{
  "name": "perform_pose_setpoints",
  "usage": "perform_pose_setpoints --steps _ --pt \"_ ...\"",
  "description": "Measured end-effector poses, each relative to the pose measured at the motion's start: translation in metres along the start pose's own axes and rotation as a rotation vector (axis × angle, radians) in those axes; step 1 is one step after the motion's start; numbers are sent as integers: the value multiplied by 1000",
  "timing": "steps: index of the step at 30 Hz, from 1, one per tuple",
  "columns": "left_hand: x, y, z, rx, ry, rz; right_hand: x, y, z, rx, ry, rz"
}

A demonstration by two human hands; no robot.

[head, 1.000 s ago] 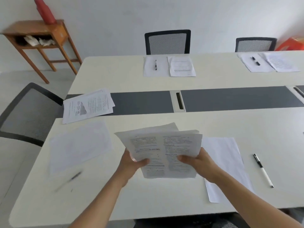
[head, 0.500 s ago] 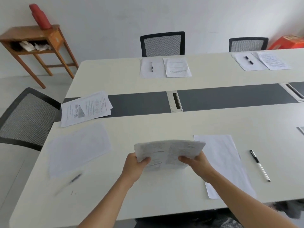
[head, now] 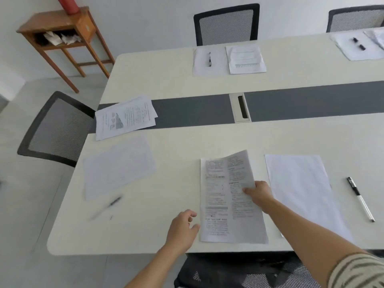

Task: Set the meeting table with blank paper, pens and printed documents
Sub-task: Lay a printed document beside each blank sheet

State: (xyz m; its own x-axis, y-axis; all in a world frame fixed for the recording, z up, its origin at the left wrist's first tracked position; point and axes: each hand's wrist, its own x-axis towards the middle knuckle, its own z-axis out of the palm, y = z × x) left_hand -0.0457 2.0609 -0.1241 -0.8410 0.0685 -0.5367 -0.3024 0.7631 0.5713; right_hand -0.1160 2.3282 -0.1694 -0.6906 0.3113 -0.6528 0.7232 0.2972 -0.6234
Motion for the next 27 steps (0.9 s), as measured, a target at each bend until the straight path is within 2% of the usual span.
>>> perform_pose_setpoints --steps 3,7,8,11,14,27 --pt "-4 -7 17 186 -46 78 1 3 -8 -152 32 -29" --pt "0 -6 38 355 -79 195 -12 35 -55 -457 327 -130" --pt "3 -4 43 386 -80 235 -14 49 -70 -542 353 -132" --pt "14 -3 57 506 -115 331 -23 91 -103 -777 236 -16" --pt "23 -5 63 623 -173 342 -28 118 -101 -814 118 19" --pt "20 -15 64 656 -121 319 -42 113 -65 -817 116 -33"
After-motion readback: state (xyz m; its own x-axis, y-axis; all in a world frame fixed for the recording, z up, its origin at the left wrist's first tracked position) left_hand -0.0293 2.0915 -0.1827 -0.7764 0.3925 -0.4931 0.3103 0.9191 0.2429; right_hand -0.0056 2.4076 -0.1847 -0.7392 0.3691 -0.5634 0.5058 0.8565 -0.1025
